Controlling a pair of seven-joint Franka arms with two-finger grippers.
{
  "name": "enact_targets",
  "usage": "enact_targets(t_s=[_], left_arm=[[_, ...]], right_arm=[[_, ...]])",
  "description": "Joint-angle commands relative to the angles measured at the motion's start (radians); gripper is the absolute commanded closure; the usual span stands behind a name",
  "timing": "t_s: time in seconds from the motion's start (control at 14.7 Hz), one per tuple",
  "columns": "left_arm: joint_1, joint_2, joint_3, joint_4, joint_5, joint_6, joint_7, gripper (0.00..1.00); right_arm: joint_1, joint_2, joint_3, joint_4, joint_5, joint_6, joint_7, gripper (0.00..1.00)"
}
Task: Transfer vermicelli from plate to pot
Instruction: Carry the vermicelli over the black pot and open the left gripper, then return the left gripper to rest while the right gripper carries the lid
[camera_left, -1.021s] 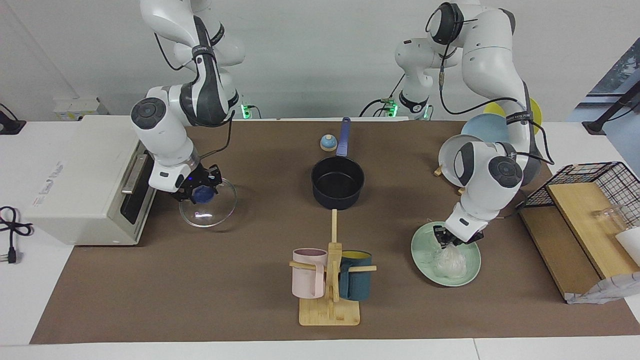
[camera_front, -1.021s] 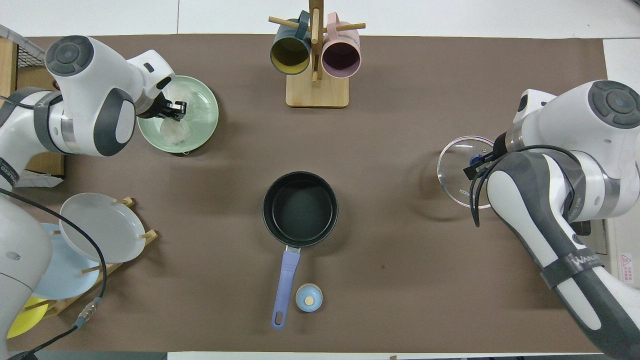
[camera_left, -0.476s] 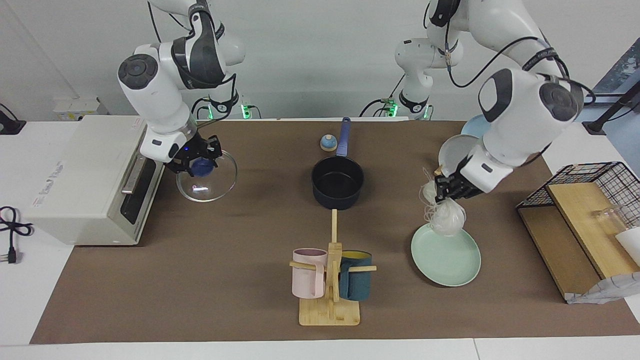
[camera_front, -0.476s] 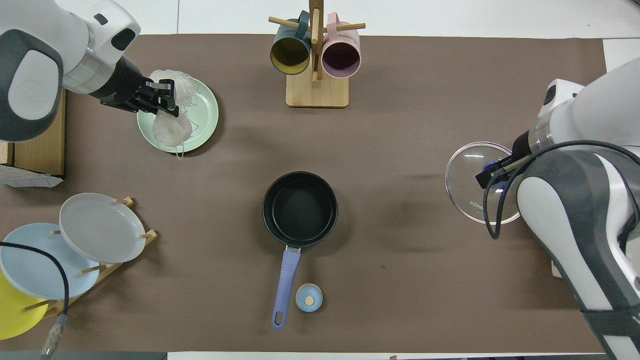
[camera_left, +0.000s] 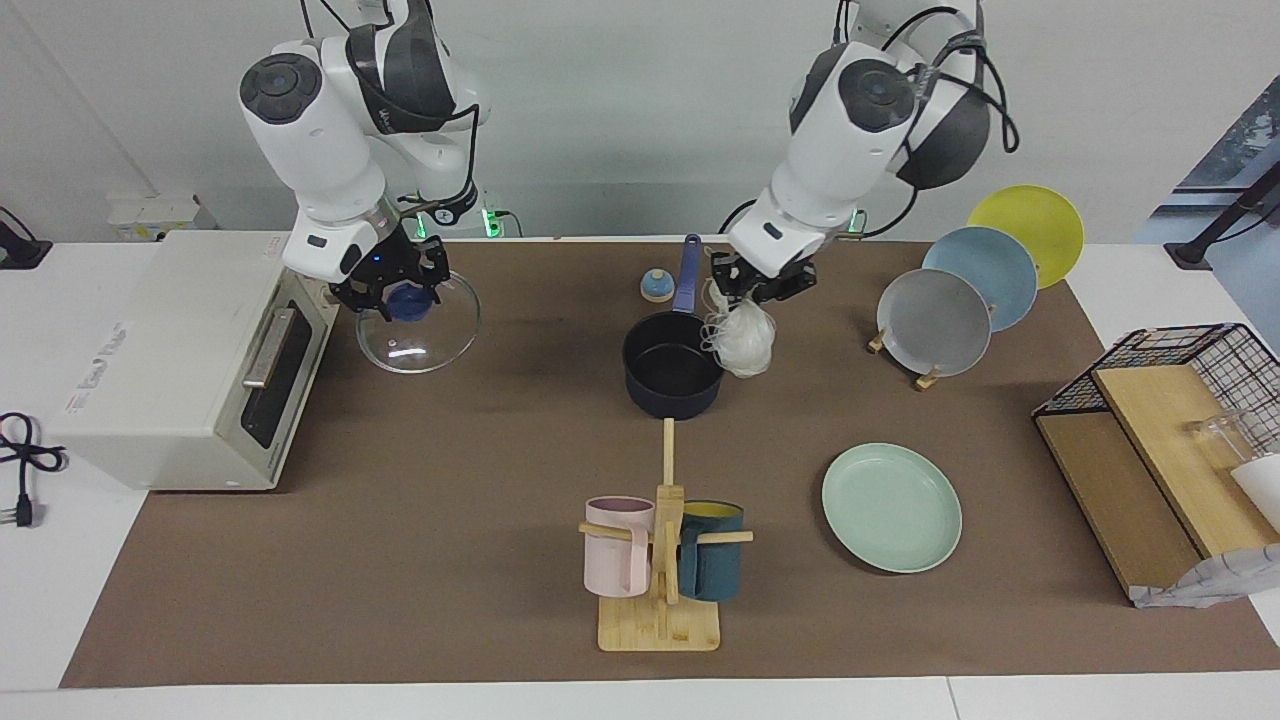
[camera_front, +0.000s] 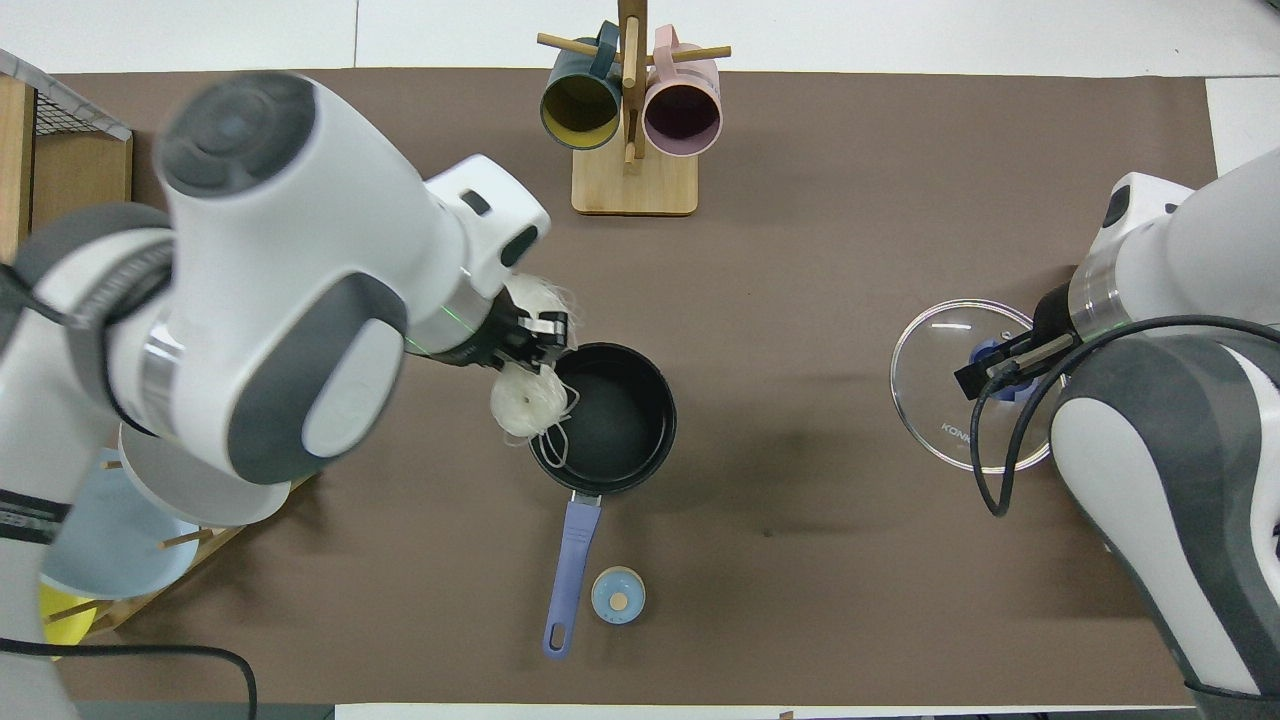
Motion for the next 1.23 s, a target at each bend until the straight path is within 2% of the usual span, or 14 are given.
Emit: enact_targets(t_s=[0.0,0.07,0.2,0.61,0.68,0.75,0.95,1.16], left_arm=[[-0.089,-0.071,0.019,-0.265,-0.025,0.211,-0.036,1.00],[-0.110,-0.060,0.021,-0.303,-0.025,0.270,-0.046,1.00],[-0.115,-0.054,0.021,-0.369,-0.025,0.349,-0.046,1.00],[-0.112,-0.008,0.022,-0.403,-0.025,0.453,-0.031,1.00],[-0.109,-0.008,0.024,-0.402,-0.020,0.450,-0.031,0.90],[-0.106,-0.006,0.024,-0.394,-0.014,0.444,-0.031,0.01],[-0.066,-0.029,0.030,-0.360,-0.004,0.388,-0.017,0.00],[0.041,-0.057,0.030,-0.213,0.041,0.181,0.052,0.00]], right_arm=[[-0.004,-0.017,0.004,-0.019,0.019,0.010,0.012,0.97],[-0.005,-0.017,0.003,-0.019,0.017,0.014,0.014,1.00],[-0.004,-0.014,0.004,-0.025,0.017,0.039,0.021,1.00],[-0.002,-0.011,0.006,-0.025,0.019,0.037,0.023,1.00],[-0.002,-0.011,0.006,-0.025,0.019,0.037,0.030,1.00],[-0.002,-0.011,0.007,-0.025,0.019,0.037,0.056,1.00],[0.031,-0.011,0.007,-0.020,0.020,0.034,0.112,1.00],[0.082,-0.010,0.009,-0.016,0.019,0.037,0.216,1.00]])
